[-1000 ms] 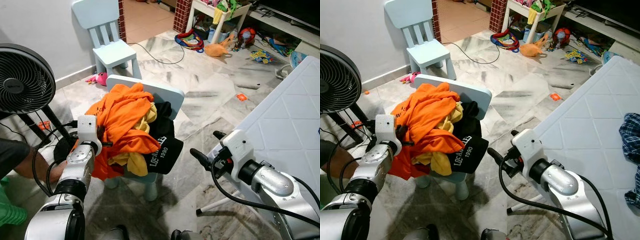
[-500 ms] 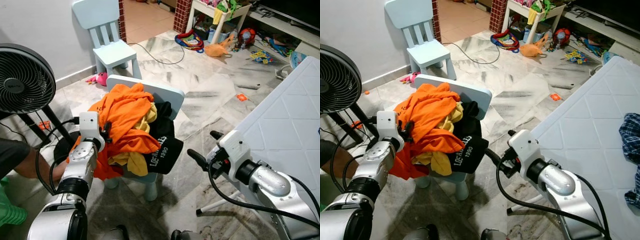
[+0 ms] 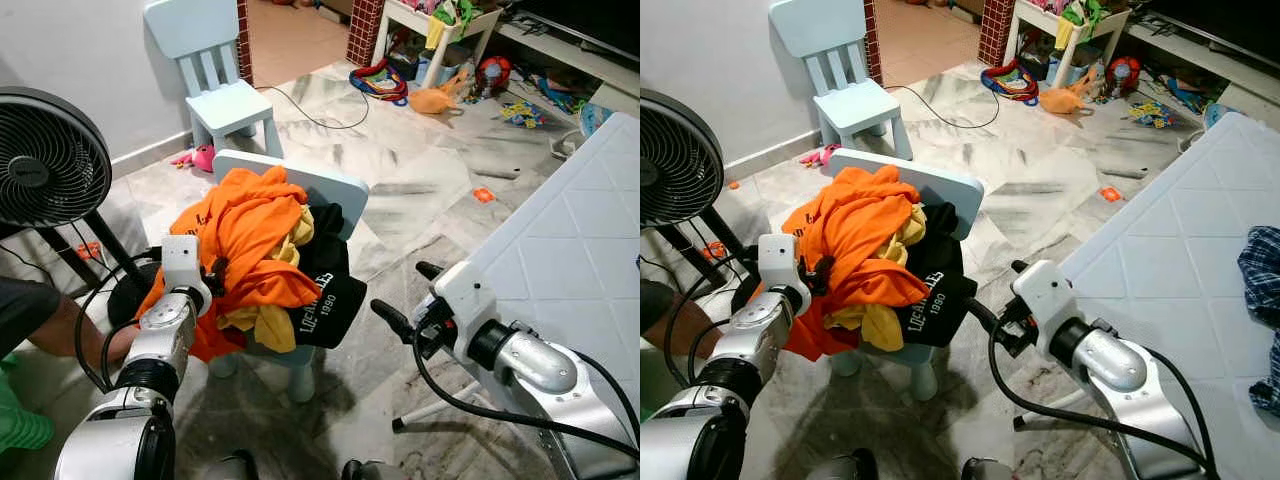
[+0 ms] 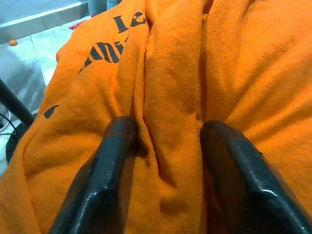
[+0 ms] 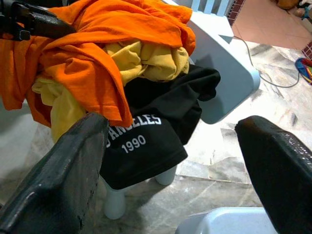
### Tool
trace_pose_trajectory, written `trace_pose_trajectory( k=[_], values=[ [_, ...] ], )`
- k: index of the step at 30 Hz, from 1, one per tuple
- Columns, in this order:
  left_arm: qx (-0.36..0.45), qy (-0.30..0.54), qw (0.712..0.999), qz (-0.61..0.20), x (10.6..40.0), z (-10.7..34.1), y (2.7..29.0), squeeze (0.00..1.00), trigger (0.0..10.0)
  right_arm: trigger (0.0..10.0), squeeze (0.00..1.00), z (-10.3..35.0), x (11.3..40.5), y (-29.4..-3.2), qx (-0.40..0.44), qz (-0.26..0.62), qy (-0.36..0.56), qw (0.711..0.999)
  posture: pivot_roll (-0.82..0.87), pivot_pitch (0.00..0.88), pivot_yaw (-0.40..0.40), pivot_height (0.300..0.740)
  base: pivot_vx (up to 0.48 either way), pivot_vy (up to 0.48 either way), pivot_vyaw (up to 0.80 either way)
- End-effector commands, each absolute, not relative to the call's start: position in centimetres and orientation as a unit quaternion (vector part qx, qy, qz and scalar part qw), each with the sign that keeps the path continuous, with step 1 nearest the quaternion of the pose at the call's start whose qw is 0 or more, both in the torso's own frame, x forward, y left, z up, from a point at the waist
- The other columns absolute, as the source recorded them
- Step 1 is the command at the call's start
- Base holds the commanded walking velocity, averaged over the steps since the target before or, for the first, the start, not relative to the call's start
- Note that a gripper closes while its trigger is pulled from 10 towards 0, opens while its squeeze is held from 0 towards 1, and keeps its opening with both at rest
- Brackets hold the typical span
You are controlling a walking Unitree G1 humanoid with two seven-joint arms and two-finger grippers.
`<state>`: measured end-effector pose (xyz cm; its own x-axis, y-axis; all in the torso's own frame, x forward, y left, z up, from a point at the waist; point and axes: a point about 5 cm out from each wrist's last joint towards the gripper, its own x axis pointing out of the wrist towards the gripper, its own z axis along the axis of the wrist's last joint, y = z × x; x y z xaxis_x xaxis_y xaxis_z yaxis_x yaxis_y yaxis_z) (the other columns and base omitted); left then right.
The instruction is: Hang hanger
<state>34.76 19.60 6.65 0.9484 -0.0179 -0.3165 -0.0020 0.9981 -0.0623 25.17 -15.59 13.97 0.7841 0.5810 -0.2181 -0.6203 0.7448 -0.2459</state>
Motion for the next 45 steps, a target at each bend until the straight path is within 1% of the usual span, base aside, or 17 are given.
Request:
trace_pose_trajectory(
  k=[1, 9, 24, 25, 27, 30, 31, 33, 34, 37, 38, 42, 43, 45],
  values=[
    [-0.034, 0.173, 0.984, -0.012, 34.6, 6.2, 19.1, 0.00, 0.0, 10.0, 0.00, 14.0, 25.2, -15.7, -0.161, 0.324, 0.063, 0.930, -0.24, 0.148, -0.060, 0.740, 0.000, 0.000, 0.00],
    [-0.030, 0.170, 0.985, -0.012, 34.7, 6.3, 19.1, 0.00, 0.0, 10.0, 0.00, 13.9, 25.3, -15.6, -0.163, 0.326, 0.062, 0.929, -0.24, 0.143, -0.063, 0.740, 0.000, 0.000, 0.00],
    [-0.008, 0.151, 0.988, 0.005, 34.6, 6.6, 20.1, 0.00, 0.0, 10.0, 0.00, 13.8, 25.7, -15.2, -0.163, 0.332, 0.055, 0.928, -0.22, 0.122, -0.073, 0.740, 0.000, 0.000, 0.00],
    [0.013, 0.132, 0.991, 0.011, 34.7, 7.1, 20.5, 0.00, 0.0, 10.0, 0.00, 13.9, 25.8, -15.1, -0.162, 0.334, 0.054, 0.927, -0.22, 0.121, -0.075, 0.740, 0.000, 0.000, 0.00],
    [0.030, 0.111, 0.993, 0.016, 34.8, 7.7, 20.7, 0.00, 0.0, 10.0, 0.00, 13.9, 25.9, -15.0, -0.161, 0.335, 0.053, 0.927, -0.21, 0.118, -0.077, 0.740, 0.000, 0.000, 0.00],
    [0.058, 0.058, 0.996, 0.030, 35.2, 9.4, 21.3, 0.00, 0.0, 10.0, 0.00, 13.9, 26.2, -14.8, -0.159, 0.335, 0.051, 0.927, -0.20, 0.113, -0.078, 0.740, 0.000, 0.000, 0.00],
    [0.058, 0.058, 0.996, 0.030, 35.2, 9.4, 21.3, 0.00, 0.0, 10.0, 0.00, 13.9, 26.2, -14.8, -0.159, 0.335, 0.051, 0.927, -0.20, 0.113, -0.078, 0.740, 0.000, 0.000, 0.00],
    [0.059, 0.017, 0.996, 0.059, 35.6, 11.0, 22.3, 0.00, 0.0, 10.0, 0.00, 13.8, 26.3, -14.7, -0.157, 0.336, 0.050, 0.927, -0.20, 0.110, -0.077, 0.740, 0.000, 0.000, 0.00],
    [0.058, -0.016, 0.995, 0.084, 35.8, 12.6, 23.4, 0.00, 0.0, 10.0, 0.00, 13.8, 26.4, -14.6, -0.156, 0.336, 0.048, 0.928, -0.19, 0.109, -0.076, 0.740, 0.000, 0.000, 0.00],
    [0.060, -0.035, 0.993, 0.097, 36.0, 13.7, 24.4, 0.00, 0.0, 10.0, 0.00, 13.7, 26.3, -14.6, -0.154, 0.335, 0.048, 0.928, -0.19, 0.107, -0.075, 0.740, 0.000, 0.000, 0.00],
    [0.072, -0.048, 0.991, 0.099, 36.0, 14.5, 24.9, 0.00, 0.0, 10.0, 0.00, 13.6, 26.3, -14.6, -0.153, 0.334, 0.048, 0.929, -0.19, 0.107, -0.074, 0.740, 0.000, 0.000, 0.00],
    [0.129, -0.087, 0.983, 0.095, 36.3, 16.6, 25.5, 0.00, 0.0, 10.0, 0.00, 13.4, 26.3, -14.5, -0.152, 0.333, 0.048, 0.929, -0.18, 0.106, -0.074, 0.740, 0.000, 0.000, 0.00],
    [0.164, -0.115, 0.977, 0.077, 36.6, 17.8, 25.0, 0.00, 0.0, 10.0, 0.00, 13.4, 26.4, -14.4, -0.151, 0.332, 0.047, 0.930, -0.17, 0.106, -0.072, 0.740, 0.000, 0.000, 0.00],
    [0.194, -0.145, 0.969, 0.046, 36.8, 18.9, 23.9, 0.00, 0.0, 10.0, 0.00, 13.4, 26.5, -14.4, -0.150, 0.331, 0.046, 0.930, -0.17, 0.104, -0.074, 0.740, 0.000, 0.000, 0.00]
  ],
)
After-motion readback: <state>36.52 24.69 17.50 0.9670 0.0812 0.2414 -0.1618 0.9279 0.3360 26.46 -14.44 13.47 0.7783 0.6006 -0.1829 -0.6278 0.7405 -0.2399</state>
